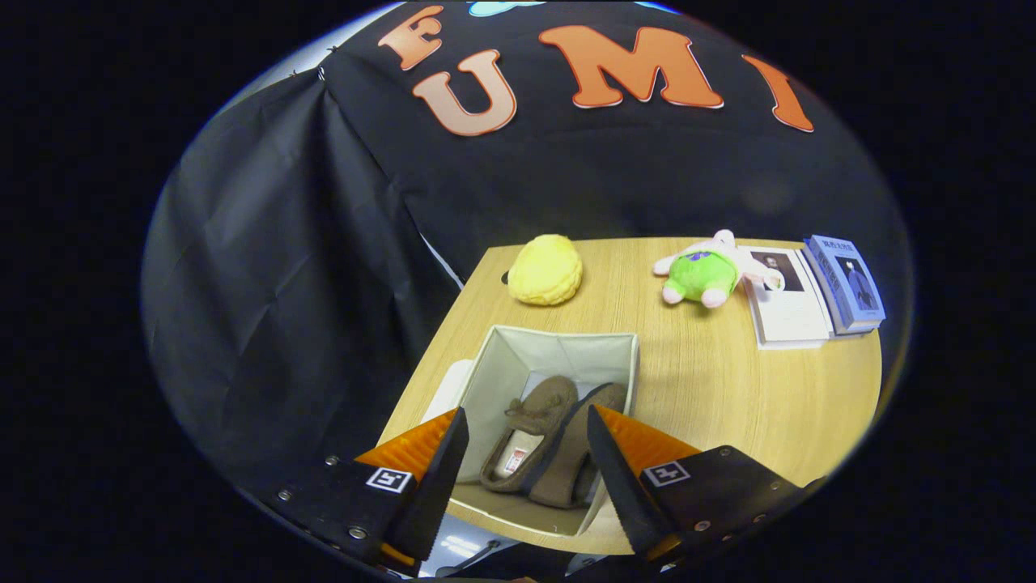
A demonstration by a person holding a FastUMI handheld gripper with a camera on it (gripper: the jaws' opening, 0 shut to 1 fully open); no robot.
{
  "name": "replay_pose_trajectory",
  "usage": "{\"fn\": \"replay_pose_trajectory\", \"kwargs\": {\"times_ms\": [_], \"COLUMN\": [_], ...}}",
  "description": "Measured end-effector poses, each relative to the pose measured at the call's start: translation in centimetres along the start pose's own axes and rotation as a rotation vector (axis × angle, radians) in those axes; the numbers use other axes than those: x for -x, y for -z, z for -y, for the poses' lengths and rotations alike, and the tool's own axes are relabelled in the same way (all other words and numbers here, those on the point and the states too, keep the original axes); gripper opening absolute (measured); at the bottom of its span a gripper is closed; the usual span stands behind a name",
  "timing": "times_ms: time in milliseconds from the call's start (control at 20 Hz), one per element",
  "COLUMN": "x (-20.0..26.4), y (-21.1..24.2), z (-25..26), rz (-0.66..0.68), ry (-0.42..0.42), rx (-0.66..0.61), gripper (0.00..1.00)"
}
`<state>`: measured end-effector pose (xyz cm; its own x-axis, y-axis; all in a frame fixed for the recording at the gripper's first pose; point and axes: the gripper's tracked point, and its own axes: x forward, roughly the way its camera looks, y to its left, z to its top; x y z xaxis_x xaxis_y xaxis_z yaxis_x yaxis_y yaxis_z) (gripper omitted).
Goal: Open the storage box then place both shoes into the box .Put the left shoe in first, then the right shoe, with the right side of both shoes facing outward in a uniform manner.
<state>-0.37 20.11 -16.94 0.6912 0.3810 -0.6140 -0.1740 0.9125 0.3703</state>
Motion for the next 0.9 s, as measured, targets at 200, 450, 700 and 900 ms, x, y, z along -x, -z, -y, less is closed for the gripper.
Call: {"fn": "replay_pose_trajectory", "kwargs": {"times_ms": [200, 450, 700, 900], "x": [2.5, 6.1, 12.0, 16.7], "y": [-3.3, -8.4, -12.7, -16.3], "z": [2.0, 5.3, 9.0, 12.0], "rz": [0.109, 0.282, 0.49, 0.665], "ry": [0.011, 0.035, 0.099, 0.193], "rx": [0.02, 0.036, 0.094, 0.206], "gripper": [0.95, 0.96, 0.96, 0.97]}}
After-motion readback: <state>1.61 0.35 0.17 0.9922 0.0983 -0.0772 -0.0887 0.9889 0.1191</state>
